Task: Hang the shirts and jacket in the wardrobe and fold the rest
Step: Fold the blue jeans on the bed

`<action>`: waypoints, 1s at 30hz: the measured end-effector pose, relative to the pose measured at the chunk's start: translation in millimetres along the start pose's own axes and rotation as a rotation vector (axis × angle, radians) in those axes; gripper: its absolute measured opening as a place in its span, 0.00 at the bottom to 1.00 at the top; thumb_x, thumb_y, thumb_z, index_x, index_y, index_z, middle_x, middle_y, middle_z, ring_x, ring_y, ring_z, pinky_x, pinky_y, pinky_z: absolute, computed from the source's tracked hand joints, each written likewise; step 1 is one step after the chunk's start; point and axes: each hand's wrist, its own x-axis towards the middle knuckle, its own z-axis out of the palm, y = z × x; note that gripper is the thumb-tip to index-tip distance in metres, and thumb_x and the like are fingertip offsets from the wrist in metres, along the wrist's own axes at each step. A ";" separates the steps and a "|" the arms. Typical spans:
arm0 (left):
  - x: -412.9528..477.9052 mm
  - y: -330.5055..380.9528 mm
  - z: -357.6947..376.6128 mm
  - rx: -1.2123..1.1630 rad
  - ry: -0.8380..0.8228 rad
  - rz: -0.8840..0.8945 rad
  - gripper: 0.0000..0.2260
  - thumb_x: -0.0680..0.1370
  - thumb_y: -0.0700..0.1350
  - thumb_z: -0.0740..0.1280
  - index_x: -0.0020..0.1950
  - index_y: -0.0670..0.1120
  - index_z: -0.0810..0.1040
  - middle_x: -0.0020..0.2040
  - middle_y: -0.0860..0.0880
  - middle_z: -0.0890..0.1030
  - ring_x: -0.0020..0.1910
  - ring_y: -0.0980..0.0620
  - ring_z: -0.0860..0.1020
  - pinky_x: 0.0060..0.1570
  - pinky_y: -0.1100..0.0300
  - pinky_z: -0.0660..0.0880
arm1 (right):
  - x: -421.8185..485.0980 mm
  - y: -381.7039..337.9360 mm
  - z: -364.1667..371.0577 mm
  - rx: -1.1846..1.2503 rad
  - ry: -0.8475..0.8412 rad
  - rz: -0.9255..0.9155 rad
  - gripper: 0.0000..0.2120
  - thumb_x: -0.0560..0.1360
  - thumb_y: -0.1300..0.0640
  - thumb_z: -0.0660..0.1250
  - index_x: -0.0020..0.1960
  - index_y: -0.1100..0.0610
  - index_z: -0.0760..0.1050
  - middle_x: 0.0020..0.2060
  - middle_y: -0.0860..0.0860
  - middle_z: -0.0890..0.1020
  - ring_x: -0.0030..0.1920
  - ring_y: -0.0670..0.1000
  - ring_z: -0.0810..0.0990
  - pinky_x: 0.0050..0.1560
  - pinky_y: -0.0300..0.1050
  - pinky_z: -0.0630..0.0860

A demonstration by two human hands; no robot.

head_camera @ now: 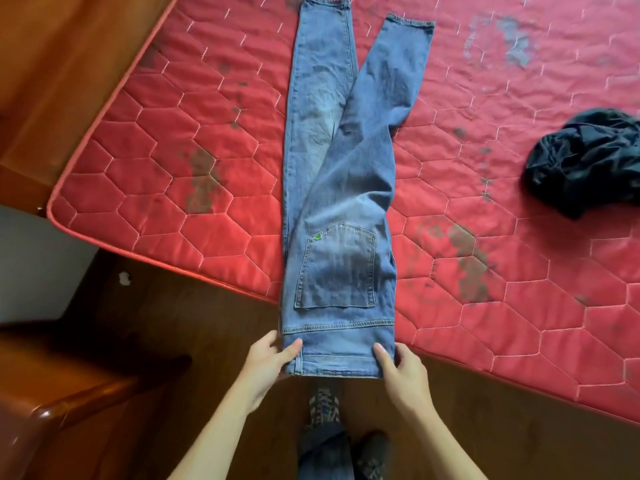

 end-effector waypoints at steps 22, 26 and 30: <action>110.0 234.1 74.1 0.635 0.340 0.319 0.20 0.77 0.47 0.70 0.69 0.45 0.73 0.63 0.47 0.79 0.62 0.48 0.77 0.61 0.57 0.69 | 177.8 -168.9 -70.4 0.167 -0.024 0.013 0.28 0.76 0.47 0.70 0.72 0.57 0.70 0.67 0.51 0.77 0.66 0.49 0.75 0.68 0.46 0.70; 160.9 277.3 89.6 0.477 0.297 0.144 0.23 0.77 0.53 0.70 0.68 0.46 0.72 0.47 0.52 0.81 0.52 0.46 0.79 0.60 0.52 0.73 | 230.4 -206.6 -81.3 0.299 -0.110 0.012 0.22 0.76 0.52 0.72 0.67 0.56 0.72 0.60 0.48 0.79 0.60 0.47 0.78 0.62 0.42 0.72; 201.2 319.9 109.3 0.419 0.345 0.140 0.21 0.77 0.55 0.71 0.66 0.48 0.73 0.54 0.50 0.76 0.57 0.50 0.76 0.62 0.58 0.68 | 282.0 -238.0 -84.5 0.419 -0.155 0.101 0.21 0.72 0.54 0.76 0.62 0.58 0.76 0.53 0.51 0.83 0.53 0.49 0.82 0.58 0.45 0.78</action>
